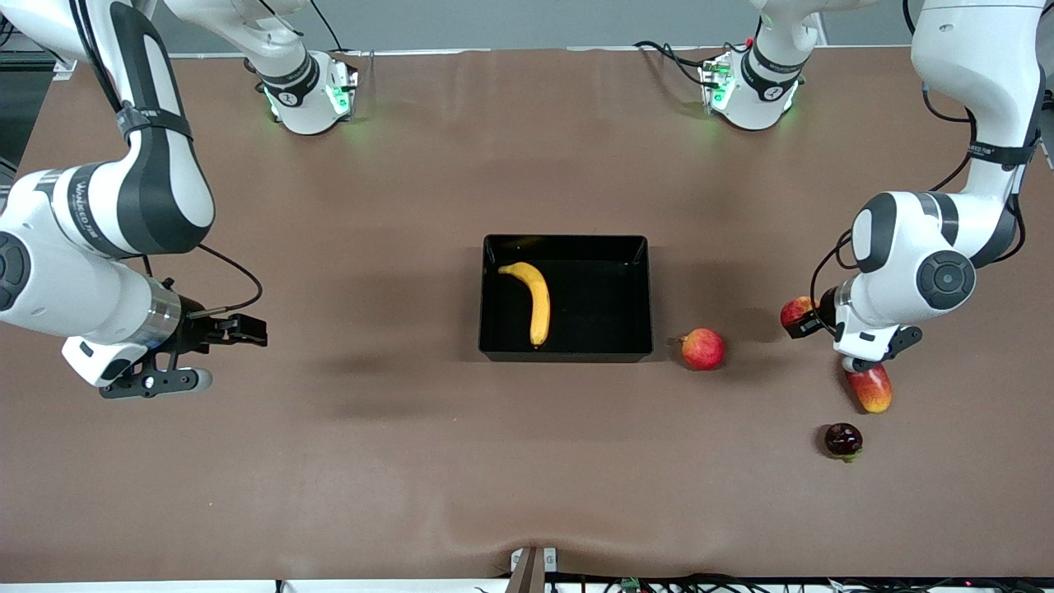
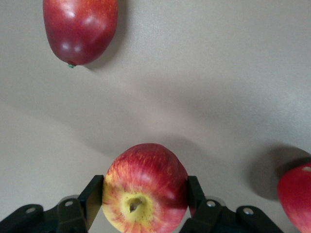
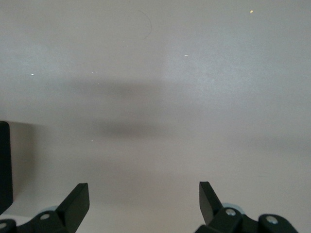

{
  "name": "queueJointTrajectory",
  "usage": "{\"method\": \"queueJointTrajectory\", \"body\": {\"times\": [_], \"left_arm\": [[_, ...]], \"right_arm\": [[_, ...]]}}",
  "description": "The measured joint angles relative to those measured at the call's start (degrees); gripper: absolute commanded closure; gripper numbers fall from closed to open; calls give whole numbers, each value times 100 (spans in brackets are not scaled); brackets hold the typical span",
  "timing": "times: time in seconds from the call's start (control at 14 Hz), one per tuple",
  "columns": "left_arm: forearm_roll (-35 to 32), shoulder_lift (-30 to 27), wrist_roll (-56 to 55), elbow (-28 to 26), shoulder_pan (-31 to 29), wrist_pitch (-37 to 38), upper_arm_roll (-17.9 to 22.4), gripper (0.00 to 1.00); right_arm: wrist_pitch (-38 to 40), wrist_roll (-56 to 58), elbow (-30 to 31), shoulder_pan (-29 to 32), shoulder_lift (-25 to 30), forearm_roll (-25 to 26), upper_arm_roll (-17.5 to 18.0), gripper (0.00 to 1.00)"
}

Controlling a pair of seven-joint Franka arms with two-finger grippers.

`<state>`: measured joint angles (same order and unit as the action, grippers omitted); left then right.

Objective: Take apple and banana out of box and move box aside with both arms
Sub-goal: 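Lower the apple onto the table and open the left gripper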

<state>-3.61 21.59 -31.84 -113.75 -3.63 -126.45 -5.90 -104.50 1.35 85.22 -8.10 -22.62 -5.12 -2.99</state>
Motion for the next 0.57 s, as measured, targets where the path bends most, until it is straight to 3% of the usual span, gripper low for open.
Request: {"method": "queueJointTrajectory", "body": {"times": [0.57], "left_arm": [[0,207,12,-43,-6,-380,-10,100]], "right_arm": [[-89,2,-6,-17,-2,-4,28,0]]}}
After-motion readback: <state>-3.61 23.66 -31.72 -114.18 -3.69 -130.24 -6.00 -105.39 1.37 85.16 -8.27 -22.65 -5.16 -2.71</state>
